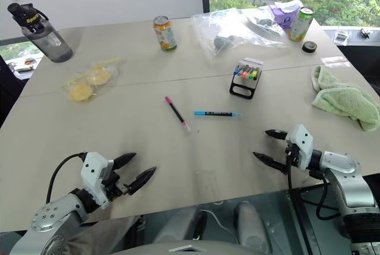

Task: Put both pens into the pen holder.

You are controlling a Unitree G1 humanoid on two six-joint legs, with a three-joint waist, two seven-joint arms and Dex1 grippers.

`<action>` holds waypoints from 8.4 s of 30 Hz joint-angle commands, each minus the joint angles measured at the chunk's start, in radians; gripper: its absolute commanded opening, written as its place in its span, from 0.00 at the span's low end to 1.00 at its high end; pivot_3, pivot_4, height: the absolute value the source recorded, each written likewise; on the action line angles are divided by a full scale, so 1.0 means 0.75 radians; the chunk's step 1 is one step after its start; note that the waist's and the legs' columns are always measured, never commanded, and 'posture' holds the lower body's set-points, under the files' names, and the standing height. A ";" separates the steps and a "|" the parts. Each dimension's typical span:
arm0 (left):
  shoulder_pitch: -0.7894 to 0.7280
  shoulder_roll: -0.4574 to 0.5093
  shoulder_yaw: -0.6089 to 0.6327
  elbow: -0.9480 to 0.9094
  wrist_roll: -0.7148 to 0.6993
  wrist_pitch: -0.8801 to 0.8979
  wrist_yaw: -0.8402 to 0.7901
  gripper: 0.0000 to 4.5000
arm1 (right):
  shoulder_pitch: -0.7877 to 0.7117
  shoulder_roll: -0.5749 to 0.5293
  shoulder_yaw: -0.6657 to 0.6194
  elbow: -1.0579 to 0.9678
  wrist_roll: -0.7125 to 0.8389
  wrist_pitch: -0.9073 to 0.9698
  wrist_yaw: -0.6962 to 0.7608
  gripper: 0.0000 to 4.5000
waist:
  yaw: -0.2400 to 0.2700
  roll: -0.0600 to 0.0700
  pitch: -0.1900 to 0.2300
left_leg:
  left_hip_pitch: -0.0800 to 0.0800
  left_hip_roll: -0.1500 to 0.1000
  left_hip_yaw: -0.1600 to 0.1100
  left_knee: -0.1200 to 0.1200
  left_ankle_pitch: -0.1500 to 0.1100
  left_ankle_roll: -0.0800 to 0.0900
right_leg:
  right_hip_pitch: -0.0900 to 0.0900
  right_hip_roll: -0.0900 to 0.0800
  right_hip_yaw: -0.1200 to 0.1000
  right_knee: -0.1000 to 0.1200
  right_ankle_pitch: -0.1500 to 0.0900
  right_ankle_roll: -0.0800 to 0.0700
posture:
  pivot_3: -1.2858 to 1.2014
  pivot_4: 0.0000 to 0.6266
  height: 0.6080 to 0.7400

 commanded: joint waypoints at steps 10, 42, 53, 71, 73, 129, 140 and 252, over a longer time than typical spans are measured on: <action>-0.072 0.035 0.038 -0.015 -0.042 -0.007 -0.045 0.99 | -0.019 -0.034 -0.017 -0.070 0.027 0.061 0.023 1.00 | 0.000 0.000 0.000 | 0.000 0.000 0.000 0.000 0.001 -0.002 | 0.000 0.000 0.000 0.000 0.000 0.000 | 0.52 0.24 0.99; -0.907 -0.348 -0.176 -0.031 -0.020 0.634 0.676 0.99 | -0.063 -0.039 -0.025 -0.372 0.171 0.277 -0.023 1.00 | 0.001 -0.001 0.000 | -0.001 -0.001 -0.001 0.002 0.002 -0.003 | -0.001 0.000 -0.001 0.001 0.001 0.001 | 0.52 0.24 0.99; -1.094 -0.464 -0.264 0.110 0.160 1.020 0.953 0.99 | -0.033 -0.052 -0.053 -0.474 0.201 0.329 -0.079 1.00 | 0.004 -0.001 0.000 | -0.004 -0.002 0.000 0.001 0.002 -0.003 | -0.005 0.001 0.001 0.001 0.001 0.001 | 0.52 0.24 0.99; -1.146 -0.507 -0.321 0.182 0.335 1.216 1.010 0.71 | 0.005 -0.048 -0.089 -0.509 0.292 0.326 -0.059 1.00 | 0.000 -0.001 0.000 | -0.002 -0.001 0.001 0.001 0.002 -0.003 | -0.005 0.001 0.001 0.003 0.001 0.001 | 0.52 0.24 0.99; -1.140 -0.520 -0.313 0.174 0.346 1.236 1.013 0.51 | -0.002 -0.046 -0.089 -0.516 0.311 0.332 -0.055 1.00 | 0.001 -0.001 -0.001 | -0.003 -0.001 0.000 0.001 0.002 -0.003 | -0.005 0.001 0.001 0.003 0.001 0.001 | 0.52 0.24 0.99; -0.806 -0.359 -0.288 -0.073 -0.360 0.458 0.183 1.00 | -0.675 0.460 -0.059 -0.480 0.892 1.153 -0.828 0.00 | -0.013 -0.001 -0.001 | -0.006 -0.001 0.001 0.000 0.002 -0.003 | -0.009 0.001 0.003 0.002 0.001 0.000 | 0.52 0.24 0.99; -0.824 -0.058 -0.164 -0.121 -0.350 0.461 0.135 1.00 | -0.962 0.159 0.274 -0.503 0.124 0.451 -0.477 0.00 | -0.035 0.000 0.000 | -0.014 -0.001 0.002 0.000 0.002 -0.003 | -0.018 0.001 0.003 0.003 0.001 0.000 | 0.52 0.24 0.99; -1.975 -0.231 -0.678 2.049 0.484 -0.731 -0.853 1.00 | 0.404 -0.083 -0.469 -0.856 0.310 0.507 -0.336 0.99 | -0.010 -0.002 0.000 | -0.024 -0.004 0.000 0.007 0.002 -0.002 | -0.022 0.000 0.001 0.003 0.002 0.002 | 0.52 0.24 0.99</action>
